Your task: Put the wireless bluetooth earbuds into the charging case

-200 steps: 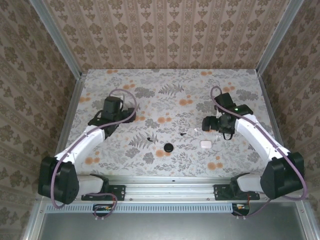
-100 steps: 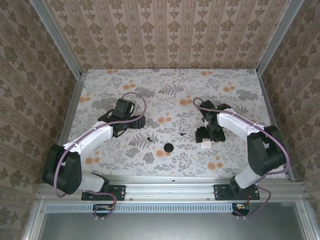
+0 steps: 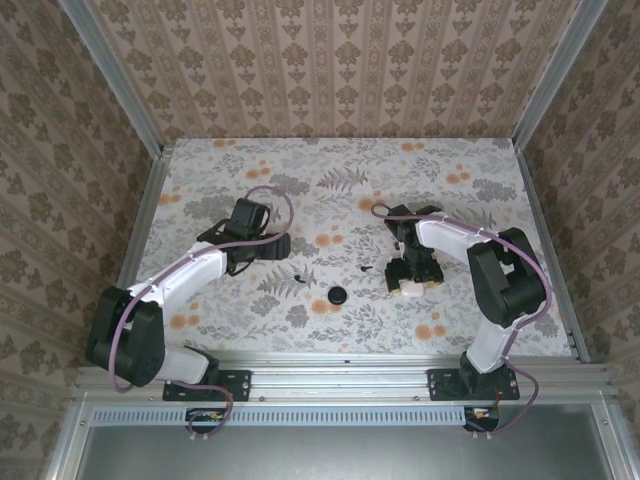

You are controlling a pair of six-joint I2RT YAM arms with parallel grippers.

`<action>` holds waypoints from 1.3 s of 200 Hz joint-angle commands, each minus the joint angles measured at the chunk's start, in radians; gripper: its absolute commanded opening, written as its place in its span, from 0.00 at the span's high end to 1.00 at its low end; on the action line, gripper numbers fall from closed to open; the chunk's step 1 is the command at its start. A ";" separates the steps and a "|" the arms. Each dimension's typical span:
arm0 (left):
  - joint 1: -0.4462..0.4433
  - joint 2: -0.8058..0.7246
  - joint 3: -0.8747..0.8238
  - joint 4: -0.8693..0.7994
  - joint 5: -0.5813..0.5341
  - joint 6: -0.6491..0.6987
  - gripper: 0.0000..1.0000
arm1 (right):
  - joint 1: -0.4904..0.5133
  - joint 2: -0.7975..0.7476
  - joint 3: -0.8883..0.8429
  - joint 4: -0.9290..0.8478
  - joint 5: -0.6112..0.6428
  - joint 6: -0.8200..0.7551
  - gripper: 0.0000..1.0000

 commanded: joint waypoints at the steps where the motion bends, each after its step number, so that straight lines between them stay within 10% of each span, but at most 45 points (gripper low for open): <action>1: -0.007 0.006 0.009 -0.019 -0.003 -0.008 0.17 | 0.005 0.028 0.020 0.007 0.015 -0.022 0.21; 129: -0.010 -0.060 -0.045 0.068 0.082 0.043 0.19 | 0.010 -0.122 -0.048 0.089 -0.031 0.087 0.44; 188: -0.053 -0.252 -0.316 0.572 0.326 0.188 0.26 | 0.076 -0.383 -0.270 0.610 -0.245 0.396 0.45; 260: -0.189 -0.348 -0.487 0.824 0.419 0.516 0.34 | 0.229 -0.457 -0.411 1.165 -0.170 0.733 0.44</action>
